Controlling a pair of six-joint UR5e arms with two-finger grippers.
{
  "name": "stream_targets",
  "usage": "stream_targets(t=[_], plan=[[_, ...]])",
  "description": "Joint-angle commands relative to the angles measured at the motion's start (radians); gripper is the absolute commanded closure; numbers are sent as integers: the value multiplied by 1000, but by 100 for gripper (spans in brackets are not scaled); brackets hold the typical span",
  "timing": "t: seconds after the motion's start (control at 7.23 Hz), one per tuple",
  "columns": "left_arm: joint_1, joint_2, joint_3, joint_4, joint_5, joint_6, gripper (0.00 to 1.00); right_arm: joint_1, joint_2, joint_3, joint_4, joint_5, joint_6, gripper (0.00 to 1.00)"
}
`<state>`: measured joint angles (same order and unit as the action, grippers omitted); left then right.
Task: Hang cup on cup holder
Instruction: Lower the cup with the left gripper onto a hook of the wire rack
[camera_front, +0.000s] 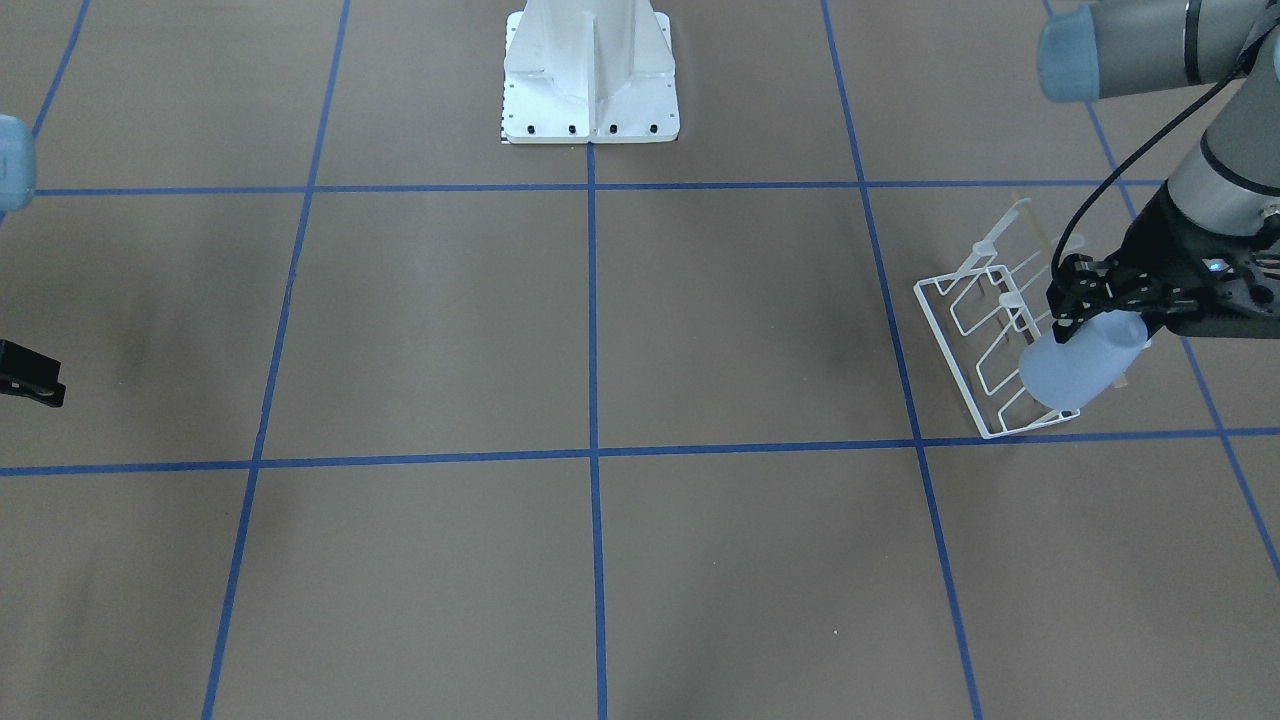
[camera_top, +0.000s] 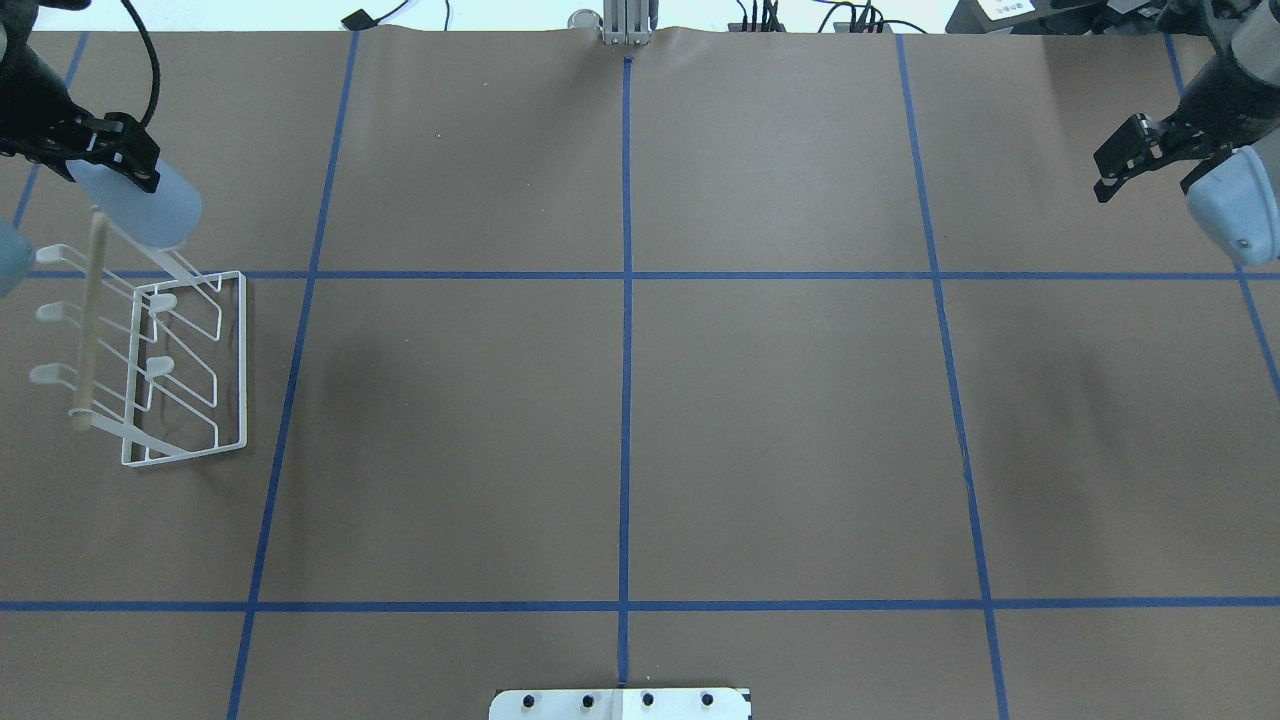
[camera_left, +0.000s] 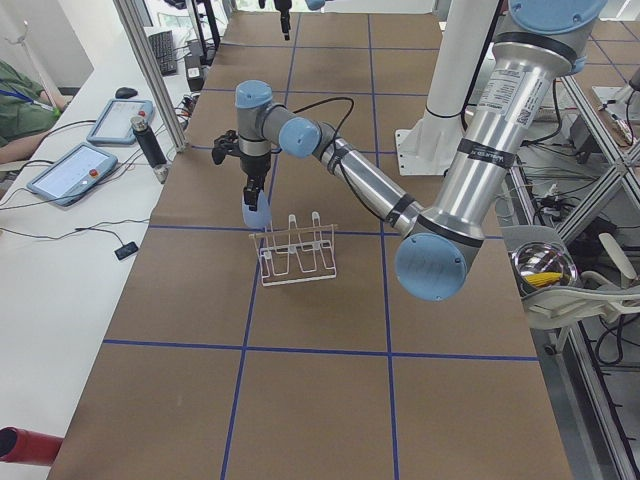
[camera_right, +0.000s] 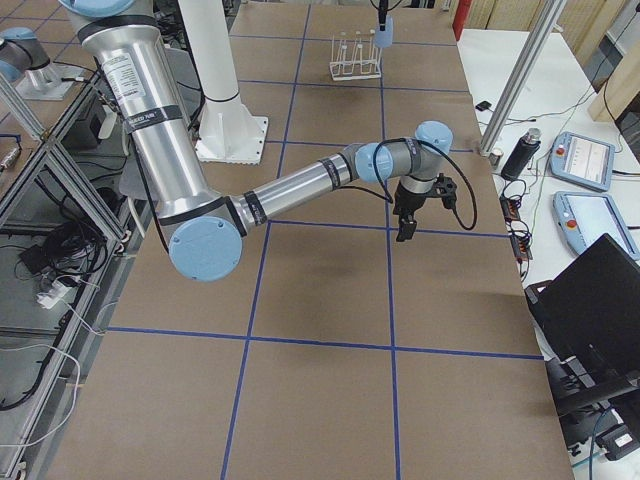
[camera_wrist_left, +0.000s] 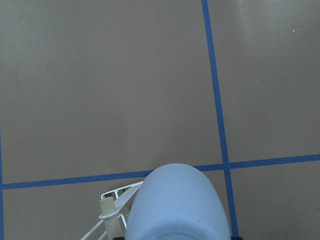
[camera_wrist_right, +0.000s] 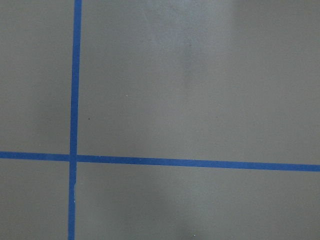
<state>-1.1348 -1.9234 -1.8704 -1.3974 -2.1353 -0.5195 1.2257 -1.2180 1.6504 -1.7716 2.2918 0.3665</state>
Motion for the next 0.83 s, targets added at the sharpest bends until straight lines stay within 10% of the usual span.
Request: stream_targets(t=[0.0,0.69], plan=[[16,3,11,0,0,-1,100,0,0,0,0,0,0,0],[43,6,105,-15,5,-1,90,0,-5,0,0,2,-1,0]])
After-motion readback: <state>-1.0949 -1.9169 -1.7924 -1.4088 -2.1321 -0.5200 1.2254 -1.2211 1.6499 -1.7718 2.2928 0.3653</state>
